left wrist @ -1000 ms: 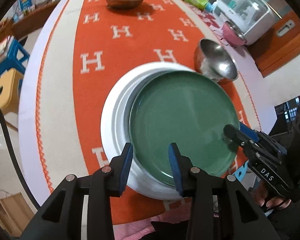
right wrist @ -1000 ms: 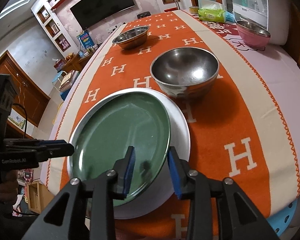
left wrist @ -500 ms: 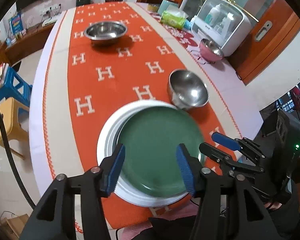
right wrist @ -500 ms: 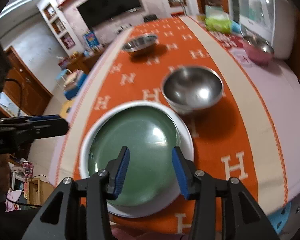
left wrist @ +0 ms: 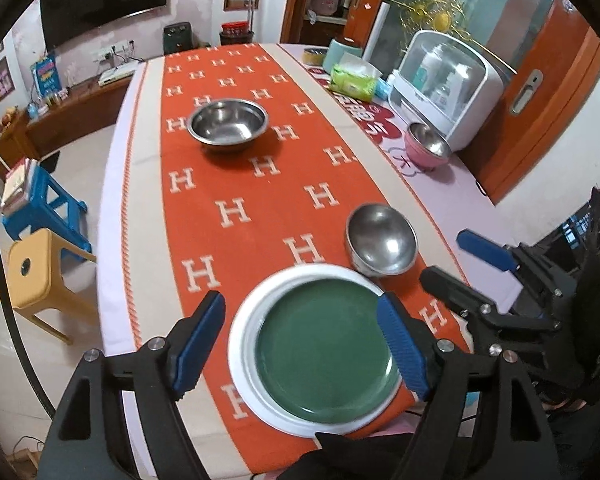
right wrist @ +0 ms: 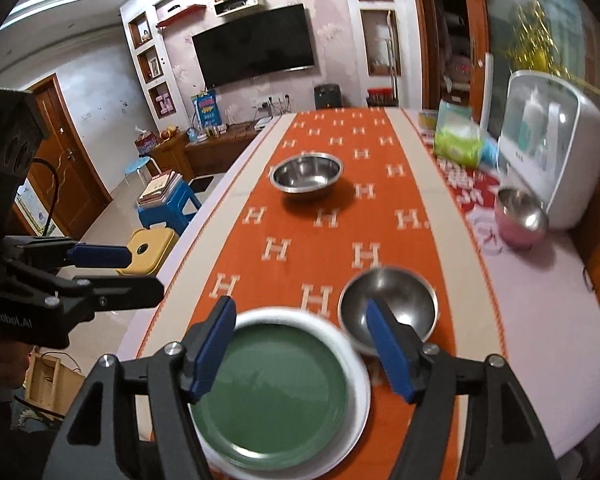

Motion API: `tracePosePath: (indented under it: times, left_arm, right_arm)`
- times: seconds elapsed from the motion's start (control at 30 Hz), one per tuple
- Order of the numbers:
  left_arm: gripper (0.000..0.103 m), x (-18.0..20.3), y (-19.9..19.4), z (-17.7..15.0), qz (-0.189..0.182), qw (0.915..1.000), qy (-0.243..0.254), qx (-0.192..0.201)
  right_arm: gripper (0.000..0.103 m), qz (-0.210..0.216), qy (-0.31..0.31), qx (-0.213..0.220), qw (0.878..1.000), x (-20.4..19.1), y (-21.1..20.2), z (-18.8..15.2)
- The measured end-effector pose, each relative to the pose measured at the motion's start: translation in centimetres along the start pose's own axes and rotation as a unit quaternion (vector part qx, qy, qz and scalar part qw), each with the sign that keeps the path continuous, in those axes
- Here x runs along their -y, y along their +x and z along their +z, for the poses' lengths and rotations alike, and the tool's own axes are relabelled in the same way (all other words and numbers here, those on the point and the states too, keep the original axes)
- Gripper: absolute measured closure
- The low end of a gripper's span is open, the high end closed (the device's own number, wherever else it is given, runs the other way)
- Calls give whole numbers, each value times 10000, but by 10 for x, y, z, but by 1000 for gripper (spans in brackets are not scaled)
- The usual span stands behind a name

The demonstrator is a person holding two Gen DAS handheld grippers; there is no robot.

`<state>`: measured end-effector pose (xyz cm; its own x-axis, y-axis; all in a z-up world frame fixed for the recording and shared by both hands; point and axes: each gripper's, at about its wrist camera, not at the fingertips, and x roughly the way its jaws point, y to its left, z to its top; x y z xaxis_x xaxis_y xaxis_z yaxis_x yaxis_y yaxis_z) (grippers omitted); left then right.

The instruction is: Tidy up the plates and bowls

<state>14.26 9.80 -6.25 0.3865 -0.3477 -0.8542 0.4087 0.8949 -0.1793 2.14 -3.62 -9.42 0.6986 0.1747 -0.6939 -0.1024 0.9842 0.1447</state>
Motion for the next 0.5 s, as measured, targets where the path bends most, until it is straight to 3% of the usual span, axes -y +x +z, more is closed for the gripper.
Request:
tracePosePath:
  times: [0.5]
  left_arm:
    - [24,-41,-28,103,568,9976,-170,356]
  right_arm:
    - [27,-72,-415,414,9983,7,15,122]
